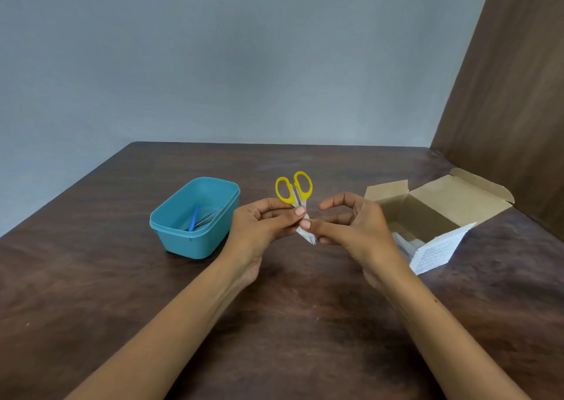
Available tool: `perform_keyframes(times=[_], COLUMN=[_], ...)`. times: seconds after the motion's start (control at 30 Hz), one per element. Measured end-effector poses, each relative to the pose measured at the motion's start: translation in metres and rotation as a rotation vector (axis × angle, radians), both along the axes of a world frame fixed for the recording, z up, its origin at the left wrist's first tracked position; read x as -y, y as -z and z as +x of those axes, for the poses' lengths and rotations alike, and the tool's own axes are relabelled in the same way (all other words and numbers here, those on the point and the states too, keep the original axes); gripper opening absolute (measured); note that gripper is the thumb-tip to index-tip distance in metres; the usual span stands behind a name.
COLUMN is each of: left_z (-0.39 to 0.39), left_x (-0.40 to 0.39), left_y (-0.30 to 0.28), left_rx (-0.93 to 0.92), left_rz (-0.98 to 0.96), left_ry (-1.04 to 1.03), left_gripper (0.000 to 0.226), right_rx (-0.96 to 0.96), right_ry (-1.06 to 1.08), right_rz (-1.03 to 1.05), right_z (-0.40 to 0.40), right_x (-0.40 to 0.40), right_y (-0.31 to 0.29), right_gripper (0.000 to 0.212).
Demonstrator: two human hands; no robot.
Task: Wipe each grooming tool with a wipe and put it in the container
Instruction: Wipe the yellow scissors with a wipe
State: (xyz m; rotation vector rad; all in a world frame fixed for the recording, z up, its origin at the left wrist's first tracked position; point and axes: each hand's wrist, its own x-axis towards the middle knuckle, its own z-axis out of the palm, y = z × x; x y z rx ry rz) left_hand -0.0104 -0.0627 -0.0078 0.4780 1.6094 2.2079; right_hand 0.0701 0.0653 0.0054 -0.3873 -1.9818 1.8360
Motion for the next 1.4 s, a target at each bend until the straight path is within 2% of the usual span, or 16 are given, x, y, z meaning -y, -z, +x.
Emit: perform_keyframes(times=[0.13, 0.3, 0.5, 0.7, 0.83, 0.97, 1.13, 1.27, 1.33, 1.4], left_z=[-0.001, -0.006, -0.001, 0.0, -0.004, 0.0, 0.003, -0.002, -0.006, -0.006], left_x=[0.002, 0.005, 0.001, 0.001, 0.004, 0.003, 0.0, 0.005, 0.008, 0.008], left_y=[-0.004, -0.008, -0.005, -0.007, -0.008, -0.006, -0.004, -0.009, -0.011, -0.01], left_rx=[-0.009, 0.017, -0.004, -0.023, -0.006, -0.012, -0.04, -0.032, -0.07, -0.126], left_rz=[0.015, 0.081, 0.027, 0.05, 0.056, -0.028, -0.086, -0.003, -0.008, -0.093], left_ry=[-0.039, -0.085, -0.035, -0.097, -0.138, -0.054, -0.021, -0.111, -0.157, -0.14], left_gripper=[0.006, 0.008, 0.009, 0.007, 0.015, 0.025, 0.017, 0.007, 0.007, 0.009], right_rx=[-0.011, -0.009, -0.06, -0.038, -0.028, -0.059, -0.061, -0.017, -0.064, -0.172], right_ry=[-0.026, -0.046, 0.012, -0.012, -0.033, -0.017, 0.001, -0.04, 0.032, 0.166], right_rz=[0.02, 0.052, 0.009, 0.021, 0.051, 0.068, 0.075, 0.114, 0.15, 0.186], right_z=[0.001, 0.001, -0.001, -0.001, 0.001, 0.001, 0.0, 0.002, 0.002, 0.001], right_x=[0.0, 0.001, 0.002, 0.005, 0.007, 0.008, 0.004, 0.004, 0.0, -0.008], right_y=[0.0, 0.0, -0.001, 0.0, 0.001, 0.002, 0.004, 0.003, 0.001, -0.001], right_gripper=[0.038, 0.039, 0.043, 0.039, 0.034, 0.034, 0.034, 0.033, 0.032, 0.031])
